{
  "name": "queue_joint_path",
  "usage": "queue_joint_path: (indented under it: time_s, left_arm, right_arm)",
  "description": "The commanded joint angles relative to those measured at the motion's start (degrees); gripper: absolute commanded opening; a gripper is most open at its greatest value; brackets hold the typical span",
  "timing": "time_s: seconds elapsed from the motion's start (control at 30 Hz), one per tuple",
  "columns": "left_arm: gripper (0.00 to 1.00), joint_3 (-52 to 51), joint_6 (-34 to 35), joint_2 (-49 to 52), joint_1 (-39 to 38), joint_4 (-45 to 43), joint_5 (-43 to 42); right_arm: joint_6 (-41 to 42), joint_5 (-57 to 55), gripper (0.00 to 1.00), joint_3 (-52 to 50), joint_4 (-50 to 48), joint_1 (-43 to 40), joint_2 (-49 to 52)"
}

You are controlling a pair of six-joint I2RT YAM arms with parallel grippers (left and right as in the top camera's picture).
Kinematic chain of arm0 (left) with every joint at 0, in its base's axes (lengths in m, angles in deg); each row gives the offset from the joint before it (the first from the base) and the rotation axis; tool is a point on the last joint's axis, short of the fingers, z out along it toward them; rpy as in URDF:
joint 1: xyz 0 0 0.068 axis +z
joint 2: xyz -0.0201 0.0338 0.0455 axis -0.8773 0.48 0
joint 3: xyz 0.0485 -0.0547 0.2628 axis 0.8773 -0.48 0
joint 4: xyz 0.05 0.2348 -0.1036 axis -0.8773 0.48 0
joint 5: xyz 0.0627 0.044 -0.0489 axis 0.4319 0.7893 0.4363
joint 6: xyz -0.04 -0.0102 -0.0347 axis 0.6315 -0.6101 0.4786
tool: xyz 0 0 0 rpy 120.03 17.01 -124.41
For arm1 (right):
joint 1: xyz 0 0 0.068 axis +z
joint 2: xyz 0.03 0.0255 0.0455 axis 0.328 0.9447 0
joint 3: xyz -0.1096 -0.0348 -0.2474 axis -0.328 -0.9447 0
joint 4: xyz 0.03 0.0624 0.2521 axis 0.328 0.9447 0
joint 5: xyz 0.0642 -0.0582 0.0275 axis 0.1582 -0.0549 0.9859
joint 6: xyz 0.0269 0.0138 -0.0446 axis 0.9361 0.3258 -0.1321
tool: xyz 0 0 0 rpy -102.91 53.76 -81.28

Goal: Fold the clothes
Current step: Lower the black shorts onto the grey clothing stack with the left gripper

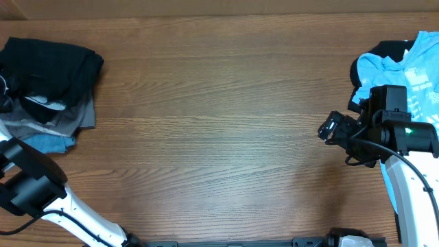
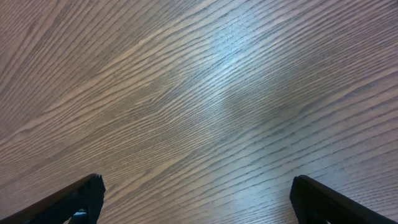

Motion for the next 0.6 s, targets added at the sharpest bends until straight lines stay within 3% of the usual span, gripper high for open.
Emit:
queue_joint_path:
  time_s: [0.0, 0.37, 0.4, 0.43, 0.47, 0.57]
  left_arm:
    - [0.04, -0.07, 5.11, -2.03, 0.42, 3.30, 5.44]
    - [0.05, -3.93, 8.37, -2.03, 0.48, 7.50, 10.69]
    - [0.28, -3.96, 8.35, -2.03, 0.48, 7.63, 11.39]
    - [0.62, -3.93, 8.07, -2.03, 0.48, 7.74, 11.61]
    - [0.85, -3.82, 7.91, -2.05, 0.48, 7.85, 11.61]
    - [1.00, -0.02, 8.39, -2.49, 0.55, 11.19, 11.78]
  right_arm:
    - [0.00, -0.59, 1.00, 0.55, -0.22, -0.20, 0.07]
    - [0.00, -0.59, 1.00, 0.55, -0.22, -0.22, 0.07]
    - [0.00, -0.59, 1.00, 0.55, -0.22, -0.22, 0.07]
    - [0.00, -0.59, 1.00, 0.55, -0.22, -0.22, 0.07]
    - [0.02, -0.59, 1.00, 0.55, -0.22, -0.22, 0.07]
    - [0.00, -0.59, 1.00, 0.55, -0.22, -0.22, 0.07]
